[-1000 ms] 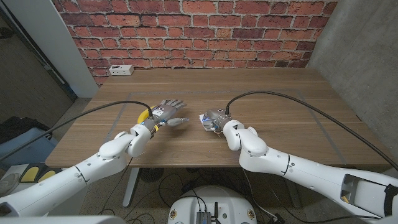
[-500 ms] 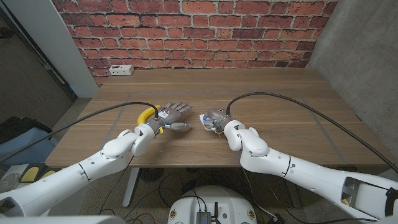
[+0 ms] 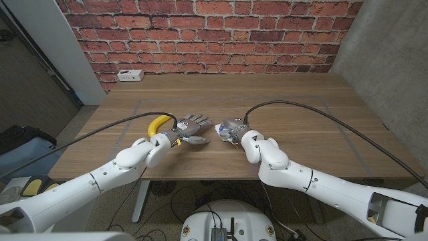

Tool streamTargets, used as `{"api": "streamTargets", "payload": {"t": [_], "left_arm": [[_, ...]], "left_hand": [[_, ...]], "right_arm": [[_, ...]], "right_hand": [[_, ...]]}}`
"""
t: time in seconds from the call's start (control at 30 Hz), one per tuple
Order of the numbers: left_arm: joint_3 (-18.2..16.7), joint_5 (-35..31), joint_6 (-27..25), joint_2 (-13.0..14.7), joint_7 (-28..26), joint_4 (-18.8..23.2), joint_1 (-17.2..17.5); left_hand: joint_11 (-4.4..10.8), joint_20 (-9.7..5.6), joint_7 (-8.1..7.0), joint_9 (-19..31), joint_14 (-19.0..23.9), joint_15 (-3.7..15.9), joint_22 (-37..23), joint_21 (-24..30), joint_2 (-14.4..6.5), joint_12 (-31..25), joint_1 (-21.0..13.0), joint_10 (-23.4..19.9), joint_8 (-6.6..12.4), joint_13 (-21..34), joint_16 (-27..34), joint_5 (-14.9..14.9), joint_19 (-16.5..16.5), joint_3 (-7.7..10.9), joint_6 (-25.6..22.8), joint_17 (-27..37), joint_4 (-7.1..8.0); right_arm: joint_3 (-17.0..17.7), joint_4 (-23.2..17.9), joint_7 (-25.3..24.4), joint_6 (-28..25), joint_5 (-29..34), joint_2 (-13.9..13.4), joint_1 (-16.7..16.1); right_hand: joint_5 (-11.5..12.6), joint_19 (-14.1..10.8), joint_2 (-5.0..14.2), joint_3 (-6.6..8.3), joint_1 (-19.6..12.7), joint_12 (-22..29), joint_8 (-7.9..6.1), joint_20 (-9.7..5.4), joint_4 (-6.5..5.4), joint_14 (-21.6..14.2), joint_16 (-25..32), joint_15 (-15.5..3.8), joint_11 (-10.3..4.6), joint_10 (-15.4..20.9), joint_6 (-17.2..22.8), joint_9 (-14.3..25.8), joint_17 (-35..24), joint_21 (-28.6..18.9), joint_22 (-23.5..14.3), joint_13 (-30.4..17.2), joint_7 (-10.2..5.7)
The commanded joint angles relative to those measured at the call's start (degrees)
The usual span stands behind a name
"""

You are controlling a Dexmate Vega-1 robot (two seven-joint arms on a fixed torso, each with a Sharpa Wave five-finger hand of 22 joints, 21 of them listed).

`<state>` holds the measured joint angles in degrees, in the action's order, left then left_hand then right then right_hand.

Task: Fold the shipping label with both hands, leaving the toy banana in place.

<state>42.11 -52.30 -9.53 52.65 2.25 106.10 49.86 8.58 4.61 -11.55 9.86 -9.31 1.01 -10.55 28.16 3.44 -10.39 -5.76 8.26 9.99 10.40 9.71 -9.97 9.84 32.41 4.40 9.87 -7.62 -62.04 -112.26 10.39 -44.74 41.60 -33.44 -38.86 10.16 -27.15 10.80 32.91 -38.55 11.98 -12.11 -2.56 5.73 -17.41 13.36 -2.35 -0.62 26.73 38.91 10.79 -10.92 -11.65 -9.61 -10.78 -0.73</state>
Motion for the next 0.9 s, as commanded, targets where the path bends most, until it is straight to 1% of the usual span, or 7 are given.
{"api": "streamTargets", "payload": {"t": [0.03,0.37,0.5,0.57,0.6,0.77,0.9], "left_arm": [[1.8,-2.3,3.4,-1.2,2.0,-1.2,-1.9],[3.1,-6.0,4.0,-2.1,3.0,-1.0,-2.4],[3.1,-6.1,3.7,-2.6,4.8,-1.0,-2.7],[3.1,-6.1,3.7,-2.8,5.5,-1.1,-2.9],[3.1,-6.0,3.7,-2.9,5.6,-1.2,-3.0],[3.5,-6.1,4.0,-3.4,6.4,-1.8,-3.6],[3.7,-6.2,4.4,-3.8,6.6,-2.3,-4.0]], "left_hand": [[1.20,0.09,-0.83,0.0,-1.7,-0.04,-0.1,-0.4,-0.6,-0.2,0.2,0.3,-0.14,0.0,0.4,-0.3,7.9,-0.33,1.0,0.2,0.17],[2.63,0.09,-0.69,0.1,-1.3,0.10,-0.2,-0.8,-1.3,-1.0,0.2,-1.1,0.59,0.0,0.8,-0.3,7.9,-0.54,-0.2,0.2,0.38],[1.88,0.19,0.43,0.0,-0.1,0.53,-0.2,-1.3,-1.3,-2.0,0.4,-4.8,1.85,-0.1,1.1,-0.3,7.3,-1.28,-5.7,0.2,0.41],[-0.71,0.30,0.55,0.0,0.9,0.66,-0.2,-1.4,-1.3,-2.9,0.5,-8.3,1.68,0.0,1.3,-0.4,6.4,-1.65,-7.4,0.1,0.39],[-1.01,0.37,0.48,0.0,1.2,0.61,-0.2,-1.4,-1.4,-2.9,0.5,-8.5,1.69,0.0,1.4,-0.4,6.3,-1.68,-7.6,0.1,0.40],[-1.07,0.55,-0.21,0.0,1.4,0.83,-0.2,-1.4,-1.4,-2.4,0.6,-7.7,1.29,0.0,1.3,-0.4,5.9,-1.85,-7.4,0.1,0.47],[-0.64,0.59,0.00,0.0,1.2,0.78,-0.2,-1.5,-1.4,-2.1,0.7,-7.3,0.99,0.0,1.2,-0.4,5.8,-1.99,-7.1,0.1,0.56]], "right_arm": [[0.5,-0.4,0.2,0.0,0.9,0.1,-0.9],[1.2,-0.6,0.0,0.5,1.0,0.1,-1.5],[1.5,-0.8,0.0,0.5,0.9,0.1,-1.8],[1.8,-1.0,-0.2,0.8,0.6,-0.1,-2.1],[1.9,-1.1,-0.1,0.8,0.5,-0.1,-2.1],[2.1,-1.2,-0.4,1.1,0.4,-0.2,-2.4],[2.2,-1.3,-0.5,1.5,0.4,-0.2,-2.4]], "right_hand": [[-0.1,-0.5,-0.12,-0.35,-0.8,0.2,-0.34,-0.16,0.17,-0.4,-0.1,-3.82,0.10,0.7,0.6,0.3,-0.1,0.1,-0.1,-0.2,0.21],[-0.1,-0.5,-0.07,-0.62,-0.9,0.0,-0.05,-0.24,0.17,-0.3,-0.2,-3.87,0.30,0.7,0.4,0.3,-0.1,0.2,-0.1,-0.2,0.25],[-0.1,-0.5,-0.03,-0.75,-1.0,0.0,0.11,-0.33,0.12,-0.2,-0.3,-3.87,0.00,0.6,0.2,0.3,-0.1,0.2,-0.1,-0.2,0.21],[-0.1,-0.5,-0.02,-0.79,-1.0,-0.1,0.14,-0.32,0.10,-0.2,-0.3,-3.84,-0.02,0.6,0.2,0.3,-0.1,0.2,-0.1,-0.2,0.15],[-0.1,-0.5,-0.02,-0.82,-1.0,-0.1,0.16,-0.31,0.09,-0.3,-0.3,-3.88,-0.06,0.6,0.2,0.3,-0.1,0.2,-0.1,-0.2,0.11],[-0.1,-0.6,-0.14,-0.98,-1.0,-0.1,0.23,-0.24,0.17,-0.3,-0.3,-3.88,-0.19,0.6,0.2,0.3,-0.1,0.2,-0.1,-0.2,0.09],[-0.1,-0.6,-0.19,-1.09,-1.1,-0.1,0.25,-0.18,0.25,-0.3,-0.3,-3.91,-0.23,0.7,0.4,0.3,-0.1,0.2,-0.1,-0.2,0.03]]}}
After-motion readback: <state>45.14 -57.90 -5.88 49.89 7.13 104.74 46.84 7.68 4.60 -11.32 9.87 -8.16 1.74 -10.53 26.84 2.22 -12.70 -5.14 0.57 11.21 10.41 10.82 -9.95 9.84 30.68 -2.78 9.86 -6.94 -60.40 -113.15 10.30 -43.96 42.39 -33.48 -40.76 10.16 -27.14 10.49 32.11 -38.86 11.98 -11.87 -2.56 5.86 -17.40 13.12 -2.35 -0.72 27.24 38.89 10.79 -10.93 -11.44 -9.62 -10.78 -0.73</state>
